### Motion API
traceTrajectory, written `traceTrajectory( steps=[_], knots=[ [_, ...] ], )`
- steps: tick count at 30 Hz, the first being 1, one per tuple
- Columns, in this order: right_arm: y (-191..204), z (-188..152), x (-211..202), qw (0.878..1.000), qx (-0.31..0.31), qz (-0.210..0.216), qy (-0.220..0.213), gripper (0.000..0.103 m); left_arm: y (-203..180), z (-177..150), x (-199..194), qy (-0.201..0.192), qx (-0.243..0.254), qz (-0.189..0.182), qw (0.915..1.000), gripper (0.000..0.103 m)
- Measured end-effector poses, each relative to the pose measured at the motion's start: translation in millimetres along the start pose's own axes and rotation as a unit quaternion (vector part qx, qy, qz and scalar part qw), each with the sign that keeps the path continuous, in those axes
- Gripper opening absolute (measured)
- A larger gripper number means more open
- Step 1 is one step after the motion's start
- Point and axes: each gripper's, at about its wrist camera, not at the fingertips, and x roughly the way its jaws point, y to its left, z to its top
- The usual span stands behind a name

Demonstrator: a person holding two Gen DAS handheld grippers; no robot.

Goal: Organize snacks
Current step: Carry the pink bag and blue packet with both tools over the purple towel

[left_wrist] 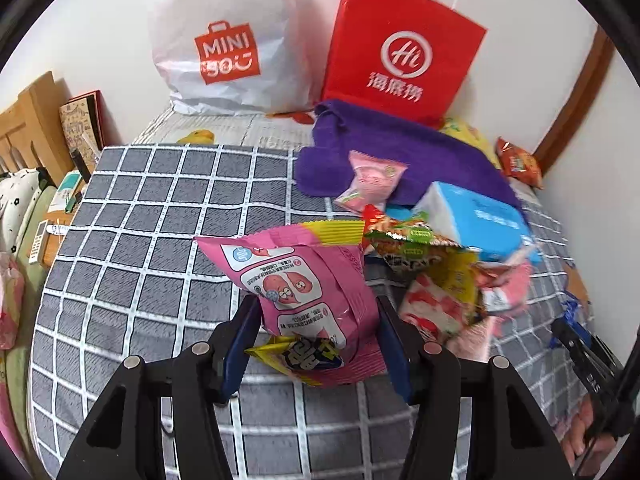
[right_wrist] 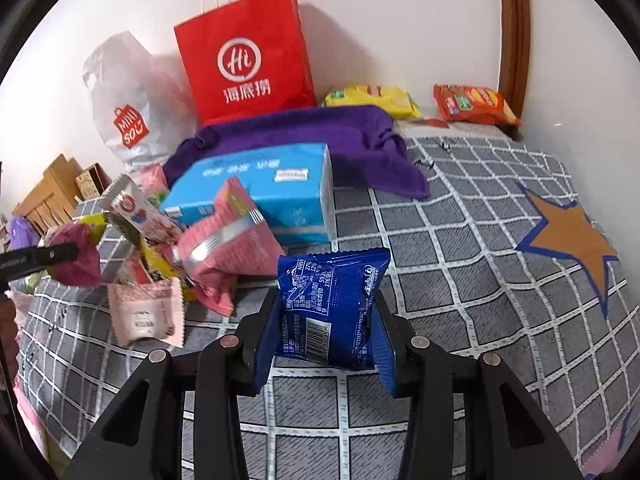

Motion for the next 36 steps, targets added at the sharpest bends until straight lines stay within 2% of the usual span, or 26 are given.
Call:
traceTrajectory(
  steps=[4, 9, 15, 27, 36],
  knots=[
    [4, 5, -12, 1.000, 0.004, -0.009, -0.003, 0.042, -6, -3, -19, -0.006, 0.008, -0.025, 0.9996, 0.055],
    [4, 11, -21, 1.000, 0.015, -0.008, -0.006, 0.042, -16, -4, -42, -0.021, 0.021, -0.037, 0.9989, 0.055],
    [6, 22, -30, 1.000, 0.017, -0.019, -0.007, 0.042, -36, 7, -57, -0.029, 0.039, -0.066, 0.9966, 0.055],
    [15, 62, -40, 0.999, -0.010, -0.018, -0.036, 0.042, -89, 44, -58, -0.036, 0.092, -0.101, 0.9900, 0.055],
    [22, 111, -30, 0.998, -0.031, -0.004, -0.056, 0.042, -106, 79, -48, -0.043, 0.100, -0.097, 0.9893, 0.055]
  ],
)
